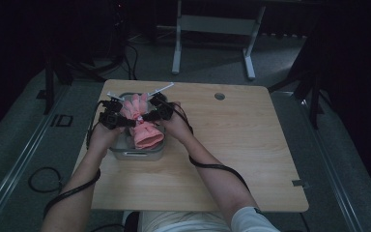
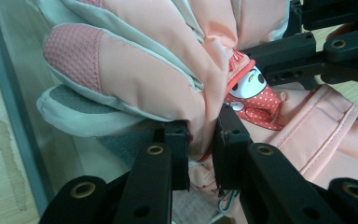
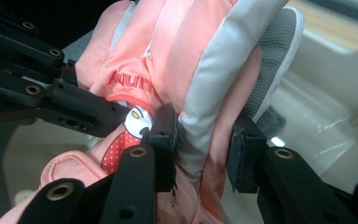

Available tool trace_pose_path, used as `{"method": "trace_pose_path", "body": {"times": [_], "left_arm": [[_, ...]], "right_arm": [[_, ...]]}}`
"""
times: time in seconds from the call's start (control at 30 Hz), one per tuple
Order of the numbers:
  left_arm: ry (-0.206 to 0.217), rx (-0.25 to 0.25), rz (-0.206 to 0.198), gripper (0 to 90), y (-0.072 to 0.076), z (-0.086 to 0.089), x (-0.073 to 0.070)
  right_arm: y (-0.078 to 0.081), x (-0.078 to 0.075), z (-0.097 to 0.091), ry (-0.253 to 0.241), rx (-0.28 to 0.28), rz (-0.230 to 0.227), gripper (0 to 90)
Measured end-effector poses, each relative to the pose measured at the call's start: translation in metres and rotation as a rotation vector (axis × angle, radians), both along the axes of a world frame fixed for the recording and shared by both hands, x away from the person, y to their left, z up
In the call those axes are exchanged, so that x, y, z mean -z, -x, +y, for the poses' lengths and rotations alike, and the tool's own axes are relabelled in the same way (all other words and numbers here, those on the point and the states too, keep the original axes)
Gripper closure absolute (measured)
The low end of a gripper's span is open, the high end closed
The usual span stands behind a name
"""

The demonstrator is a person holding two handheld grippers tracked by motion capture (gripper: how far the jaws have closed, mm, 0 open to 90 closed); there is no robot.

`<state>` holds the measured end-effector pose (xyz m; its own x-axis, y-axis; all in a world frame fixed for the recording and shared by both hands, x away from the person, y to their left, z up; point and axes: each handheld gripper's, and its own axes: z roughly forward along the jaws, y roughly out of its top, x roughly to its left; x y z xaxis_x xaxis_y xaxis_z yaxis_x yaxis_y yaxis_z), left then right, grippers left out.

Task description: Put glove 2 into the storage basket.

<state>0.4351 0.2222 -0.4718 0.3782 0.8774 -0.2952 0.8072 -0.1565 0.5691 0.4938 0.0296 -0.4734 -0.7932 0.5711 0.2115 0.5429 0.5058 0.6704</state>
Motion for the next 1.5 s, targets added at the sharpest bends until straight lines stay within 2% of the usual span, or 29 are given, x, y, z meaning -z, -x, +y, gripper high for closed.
{"method": "trace_pose_path", "body": {"times": [0.17, 0.33, 0.5, 0.6, 0.67, 0.8, 0.97, 1.03, 1.1, 1.13, 1.27, 1.37, 1.43, 1.5], "left_arm": [[0.01, -0.002, 0.021, 76.6, -0.005, 0.003, 0.01], [-0.021, -0.023, 0.026, 71.3, -0.009, 0.001, 0.014], [-0.046, -0.046, 0.026, 60.1, -0.011, 0.002, 0.015], [-0.064, -0.064, 0.012, 56.7, -0.011, 0.004, 0.014], [-0.088, -0.076, -0.006, 50.6, -0.01, 0.005, 0.013], [-0.081, -0.087, -0.04, 45.9, -0.006, 0.009, 0.009], [-0.11, -0.094, -0.084, 44.1, 0.0, 0.012, -0.005], [-0.12, -0.081, -0.105, 42.8, 0.002, 0.011, -0.009], [-0.175, -0.083, -0.117, 36.1, 0.005, 0.008, -0.014], [-0.179, -0.082, -0.125, 31.9, 0.007, 0.007, -0.016], [-0.127, -0.056, -0.148, 18.4, 0.014, 0.008, -0.025], [-0.107, -0.026, -0.165, 14.1, 0.02, 0.005, -0.033], [-0.071, -0.01, -0.181, 13.2, 0.024, 0.002, -0.038], [-0.065, 0.005, -0.194, 10.5, 0.028, -0.002, -0.042]], "right_arm": [[-0.003, 0.007, 0.002, 0.024, 0.009, 0.016, 65.8], [-0.007, 0.01, 0.006, 0.051, 0.024, 0.035, 63.9], [-0.013, 0.012, 0.01, 0.075, 0.034, 0.037, 60.5], [-0.017, 0.011, 0.012, 0.079, 0.039, 0.03, 53.9], [-0.019, 0.01, 0.012, 0.074, 0.043, 0.033, 51.2], [-0.021, 0.004, 0.007, 0.025, 0.07, 0.038, 48.3], [-0.018, -0.01, 0.0, -0.017, 0.066, 0.006, 42.2], [-0.016, -0.016, -0.002, -0.033, 0.065, -0.007, 39.9], [-0.012, -0.023, -0.004, -0.044, 0.055, -0.017, 38.6], [-0.01, -0.026, -0.006, -0.045, 0.047, -0.023, 37.1], [-0.003, -0.034, -0.012, -0.037, 0.025, -0.044, 34.2], [0.002, -0.039, -0.019, -0.055, 0.021, -0.059, 31.9], [0.005, -0.041, -0.024, -0.055, 0.017, -0.072, 30.5], [0.008, -0.043, -0.029, -0.057, 0.011, -0.074, 28.9]]}}
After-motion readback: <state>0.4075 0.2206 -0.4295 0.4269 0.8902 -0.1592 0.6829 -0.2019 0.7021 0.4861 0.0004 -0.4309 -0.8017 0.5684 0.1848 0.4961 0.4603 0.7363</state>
